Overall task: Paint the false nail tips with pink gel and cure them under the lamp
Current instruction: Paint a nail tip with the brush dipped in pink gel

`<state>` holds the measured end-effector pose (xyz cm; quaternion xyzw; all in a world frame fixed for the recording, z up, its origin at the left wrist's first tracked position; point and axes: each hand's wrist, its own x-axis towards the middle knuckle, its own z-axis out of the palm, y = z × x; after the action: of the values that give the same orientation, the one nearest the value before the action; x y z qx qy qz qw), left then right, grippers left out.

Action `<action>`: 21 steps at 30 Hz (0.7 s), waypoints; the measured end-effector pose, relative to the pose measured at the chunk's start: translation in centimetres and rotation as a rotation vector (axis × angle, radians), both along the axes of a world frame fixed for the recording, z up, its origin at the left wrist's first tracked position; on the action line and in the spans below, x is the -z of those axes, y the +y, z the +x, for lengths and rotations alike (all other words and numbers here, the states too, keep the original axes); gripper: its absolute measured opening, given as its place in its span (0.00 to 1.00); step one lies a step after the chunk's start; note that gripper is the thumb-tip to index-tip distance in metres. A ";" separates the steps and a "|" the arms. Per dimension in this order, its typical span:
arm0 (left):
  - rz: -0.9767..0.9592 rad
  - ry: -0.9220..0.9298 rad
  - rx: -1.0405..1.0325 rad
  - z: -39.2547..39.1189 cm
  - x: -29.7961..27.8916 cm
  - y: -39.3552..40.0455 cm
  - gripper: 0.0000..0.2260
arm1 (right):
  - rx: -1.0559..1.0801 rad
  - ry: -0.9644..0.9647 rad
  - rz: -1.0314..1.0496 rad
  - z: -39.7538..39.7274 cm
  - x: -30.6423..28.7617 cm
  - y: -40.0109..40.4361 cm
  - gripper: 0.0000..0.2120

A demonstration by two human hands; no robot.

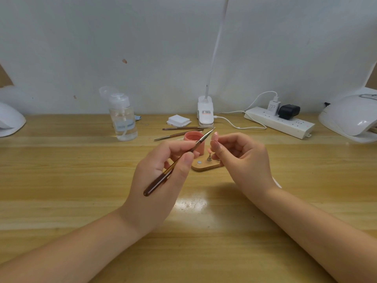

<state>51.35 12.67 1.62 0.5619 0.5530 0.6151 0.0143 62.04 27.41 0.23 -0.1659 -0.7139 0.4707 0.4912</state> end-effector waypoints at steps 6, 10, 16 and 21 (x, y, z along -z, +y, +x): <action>0.015 0.014 -0.001 -0.1 0.2 -0.3 0.07 | 0.023 -0.006 -0.009 0.2 0.1 0.3 0.04; 0.014 0.011 -0.004 0.1 0.0 0.0 0.07 | 0.038 -0.026 0.020 0.1 0.1 0.4 0.02; -0.042 0.101 -0.075 -0.1 0.2 -0.2 0.09 | 0.042 -0.031 0.038 0.2 0.1 0.3 0.03; 0.000 0.080 -0.070 0.0 -0.1 -0.1 0.07 | 0.057 -0.043 0.042 0.1 0.1 0.2 0.02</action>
<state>51.33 12.58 1.71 0.5663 0.5725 0.5922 -0.0297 62.18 27.63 0.12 -0.1857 -0.7290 0.4378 0.4924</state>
